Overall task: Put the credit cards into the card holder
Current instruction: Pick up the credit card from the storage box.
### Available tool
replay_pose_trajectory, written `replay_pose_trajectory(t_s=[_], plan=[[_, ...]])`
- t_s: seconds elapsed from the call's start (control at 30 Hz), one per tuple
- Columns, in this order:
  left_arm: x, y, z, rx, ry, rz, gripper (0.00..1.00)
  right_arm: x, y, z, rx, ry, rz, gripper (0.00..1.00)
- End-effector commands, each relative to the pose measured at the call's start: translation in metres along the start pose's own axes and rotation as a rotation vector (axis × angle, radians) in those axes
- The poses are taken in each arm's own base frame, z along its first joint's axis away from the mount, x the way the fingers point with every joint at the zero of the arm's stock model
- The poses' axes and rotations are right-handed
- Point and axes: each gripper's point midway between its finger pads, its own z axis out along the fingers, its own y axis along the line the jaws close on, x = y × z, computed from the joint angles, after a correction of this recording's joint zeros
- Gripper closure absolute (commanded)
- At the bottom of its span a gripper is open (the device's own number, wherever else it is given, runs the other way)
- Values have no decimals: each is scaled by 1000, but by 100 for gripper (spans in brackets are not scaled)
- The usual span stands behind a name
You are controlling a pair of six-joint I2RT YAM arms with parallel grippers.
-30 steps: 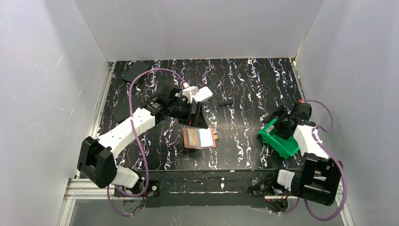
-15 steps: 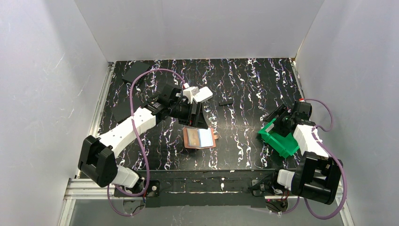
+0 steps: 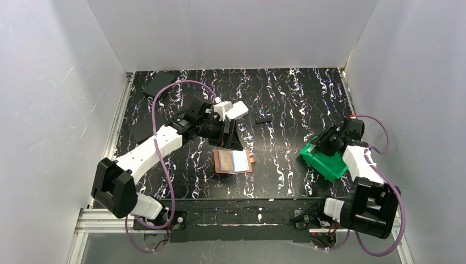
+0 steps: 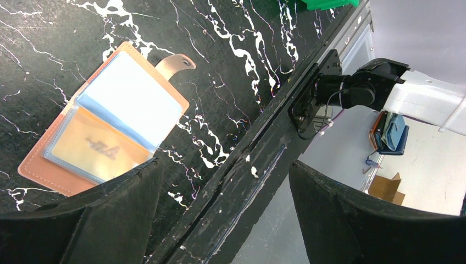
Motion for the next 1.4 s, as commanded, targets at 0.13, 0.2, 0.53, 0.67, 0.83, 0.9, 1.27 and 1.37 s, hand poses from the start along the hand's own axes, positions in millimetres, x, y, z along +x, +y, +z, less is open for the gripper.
replay_pose_trajectory(t_s=[0.13,0.2,0.53,0.67,0.83,0.9,1.27,1.37], plan=[[3,-3,-3,18,15,12,17,-8,5,-4,-19,-39,-6,61],[4,-3,-3,19,14,14,17,-7,5,-5,-18,-38,-4,65],[4,-3,-3,18,14,14,16,-9,4,-8,-6,-47,-4,81],[5,-3,-3,19,14,13,16,-11,3,-11,7,-58,-8,87],[5,-4,-3,23,13,14,16,-13,-2,-19,58,-60,-9,94],[5,-4,-3,25,14,13,16,-13,-4,-24,82,-55,-14,97],[5,3,-4,-22,3,15,16,-34,12,-58,93,-100,-75,99],[6,13,-8,-84,-2,7,16,-51,30,-75,59,-144,-144,99]])
